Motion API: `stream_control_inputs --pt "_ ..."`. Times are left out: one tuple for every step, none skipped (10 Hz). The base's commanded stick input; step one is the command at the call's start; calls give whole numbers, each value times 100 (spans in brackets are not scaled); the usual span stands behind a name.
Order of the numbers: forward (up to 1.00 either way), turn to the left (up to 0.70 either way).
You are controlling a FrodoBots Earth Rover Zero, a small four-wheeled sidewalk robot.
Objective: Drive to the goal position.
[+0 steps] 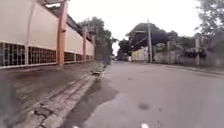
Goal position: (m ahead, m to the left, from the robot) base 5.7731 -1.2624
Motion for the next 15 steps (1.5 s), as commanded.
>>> stream_control_inputs --pt "85 0" --pt "85 -5" --pt "85 -2" --pt "85 0" --pt "85 0" --pt "85 0" --pt "85 0" --pt "85 0" --pt "85 0" --pt "85 0" --pt "85 0" --pt "85 0" --pt "85 0" --pt "85 0" --pt "85 0"
